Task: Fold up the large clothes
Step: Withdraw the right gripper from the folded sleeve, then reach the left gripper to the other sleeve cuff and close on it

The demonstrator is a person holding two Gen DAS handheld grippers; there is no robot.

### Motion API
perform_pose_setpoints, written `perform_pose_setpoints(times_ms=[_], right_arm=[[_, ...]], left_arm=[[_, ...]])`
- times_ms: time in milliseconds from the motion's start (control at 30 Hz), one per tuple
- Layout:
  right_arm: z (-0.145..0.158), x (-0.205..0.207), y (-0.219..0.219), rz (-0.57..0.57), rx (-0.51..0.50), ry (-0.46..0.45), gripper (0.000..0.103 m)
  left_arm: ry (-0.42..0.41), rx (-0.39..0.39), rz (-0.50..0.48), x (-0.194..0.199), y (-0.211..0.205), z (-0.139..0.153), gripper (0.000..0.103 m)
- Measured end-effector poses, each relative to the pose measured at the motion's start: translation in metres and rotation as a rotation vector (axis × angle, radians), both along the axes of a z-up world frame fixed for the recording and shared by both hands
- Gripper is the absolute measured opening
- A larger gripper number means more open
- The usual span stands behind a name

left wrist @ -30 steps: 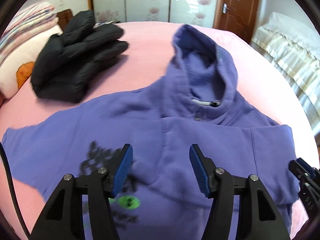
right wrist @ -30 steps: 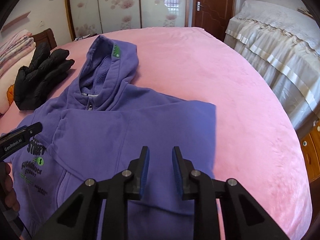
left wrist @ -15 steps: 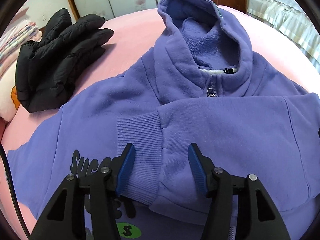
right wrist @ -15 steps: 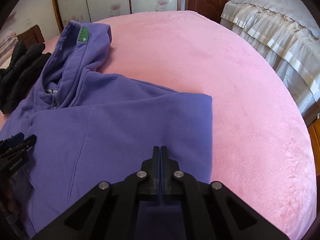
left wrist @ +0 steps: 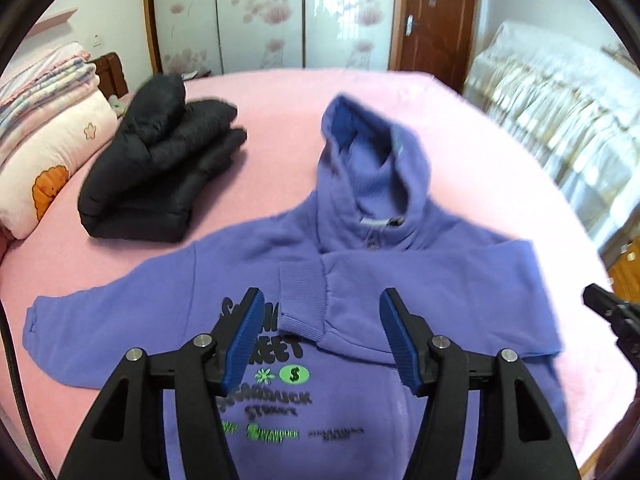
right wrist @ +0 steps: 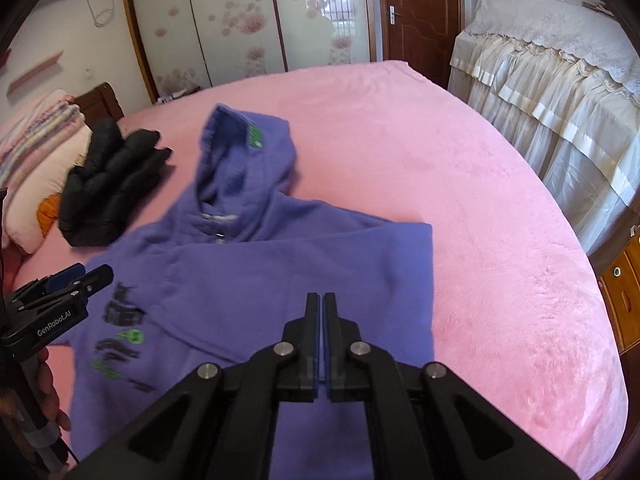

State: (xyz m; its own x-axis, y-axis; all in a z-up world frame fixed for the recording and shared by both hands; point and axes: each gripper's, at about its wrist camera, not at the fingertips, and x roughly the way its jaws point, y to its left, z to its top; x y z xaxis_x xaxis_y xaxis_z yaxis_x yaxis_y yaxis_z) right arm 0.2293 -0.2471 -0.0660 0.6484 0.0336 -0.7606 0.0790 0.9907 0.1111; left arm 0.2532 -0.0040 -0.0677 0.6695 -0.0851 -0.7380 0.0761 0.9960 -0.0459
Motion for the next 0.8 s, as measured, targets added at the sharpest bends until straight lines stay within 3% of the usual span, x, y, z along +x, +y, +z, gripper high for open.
perform_pose_setpoints(times_ms=[100,233,333,400,467,800], right_arm=[[0.027,-0.020,0.015,0.001,-0.007,-0.047,0.003],[0.060,-0.043,0.030,0.013,-0.011,-0.090,0.004],[0.083,-0.060,0.041,0.022,-0.012,-0.121,0.013],[0.094,-0.071,0.048,0.018,-0.020,-0.139,0.025],[0.103,-0.083,0.055,0.021,-0.029,-0.154,0.025],[0.127,-0.116,0.113,0.116,-0.022,-0.203,0.026]], left_arm=[[-0.052,0.007,-0.007,-0.026,0.001,0.030,0.068],[-0.086,0.007,-0.031,-0.059,0.005,0.062,0.069],[-0.088,0.020,-0.021,-0.082,0.012,0.078,0.083],[-0.113,-0.002,-0.003,-0.099,0.021,0.087,0.087],[-0.127,-0.016,0.012,-0.112,0.031,0.091,0.093],[-0.117,-0.048,0.159,-0.157,0.116,0.103,0.093]])
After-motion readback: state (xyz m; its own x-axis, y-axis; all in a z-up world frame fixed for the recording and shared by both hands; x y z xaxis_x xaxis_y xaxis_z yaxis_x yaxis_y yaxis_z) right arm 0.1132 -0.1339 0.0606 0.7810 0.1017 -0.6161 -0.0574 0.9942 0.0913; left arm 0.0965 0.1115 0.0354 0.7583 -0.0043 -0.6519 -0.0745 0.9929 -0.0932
